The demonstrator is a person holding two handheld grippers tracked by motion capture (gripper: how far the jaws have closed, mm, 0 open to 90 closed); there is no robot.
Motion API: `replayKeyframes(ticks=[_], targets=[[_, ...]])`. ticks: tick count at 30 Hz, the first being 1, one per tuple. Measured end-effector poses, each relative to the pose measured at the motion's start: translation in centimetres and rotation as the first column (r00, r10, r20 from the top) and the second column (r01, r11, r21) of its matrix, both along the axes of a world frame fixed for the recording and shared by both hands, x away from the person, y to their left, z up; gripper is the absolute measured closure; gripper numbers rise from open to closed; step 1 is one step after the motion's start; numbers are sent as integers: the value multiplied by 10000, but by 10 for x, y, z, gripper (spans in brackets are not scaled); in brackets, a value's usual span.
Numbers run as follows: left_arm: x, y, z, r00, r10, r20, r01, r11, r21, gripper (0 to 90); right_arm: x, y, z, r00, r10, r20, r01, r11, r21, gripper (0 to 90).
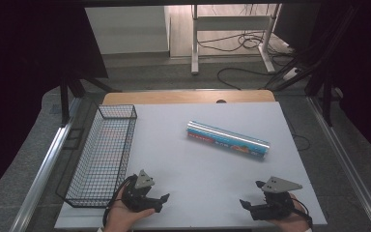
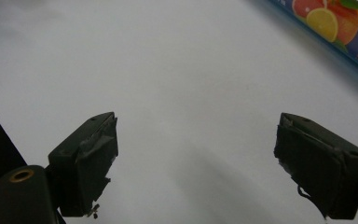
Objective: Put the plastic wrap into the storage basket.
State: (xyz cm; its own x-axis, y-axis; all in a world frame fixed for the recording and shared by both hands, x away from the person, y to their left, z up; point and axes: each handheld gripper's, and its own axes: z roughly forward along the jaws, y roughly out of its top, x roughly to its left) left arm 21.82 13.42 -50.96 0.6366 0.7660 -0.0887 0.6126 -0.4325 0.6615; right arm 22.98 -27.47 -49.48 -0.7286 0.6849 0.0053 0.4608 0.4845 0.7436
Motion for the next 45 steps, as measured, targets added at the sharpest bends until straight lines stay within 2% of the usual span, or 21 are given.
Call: replayKeyframes(ticks=[5,14,19,27,31,36,45], targets=[[0,2,0,10000,81,12,-81,10000,-35,183,1,0,1,9998,-149,-108,150,9999,72,108],[-1,1,-1,10000,38,15,-38,9999,139,181,-1,5,0,9999,-123,-92,122,9998,-130,104],[0,3,-1,10000,81,24,-81,9999,139,181,0,7,-1,9996,-19,-266,15,9999,-155,107],[-1,4,-2,9998,187,62,-188,9996,204,181,2,10,5,9999,27,-114,-30,9997,-242,130],[-2,5,-1,9998,174,115,-176,9997,192,180,10,13,13,9996,98,-255,-104,9997,-240,152],[-3,6,-1,9999,93,130,-95,9998,194,180,27,19,28,9995,281,163,-271,9977,-624,160],[-5,9,0,9996,121,263,-127,9997,225,180,55,28,46,9967,633,512,-597,9959,-684,171]])
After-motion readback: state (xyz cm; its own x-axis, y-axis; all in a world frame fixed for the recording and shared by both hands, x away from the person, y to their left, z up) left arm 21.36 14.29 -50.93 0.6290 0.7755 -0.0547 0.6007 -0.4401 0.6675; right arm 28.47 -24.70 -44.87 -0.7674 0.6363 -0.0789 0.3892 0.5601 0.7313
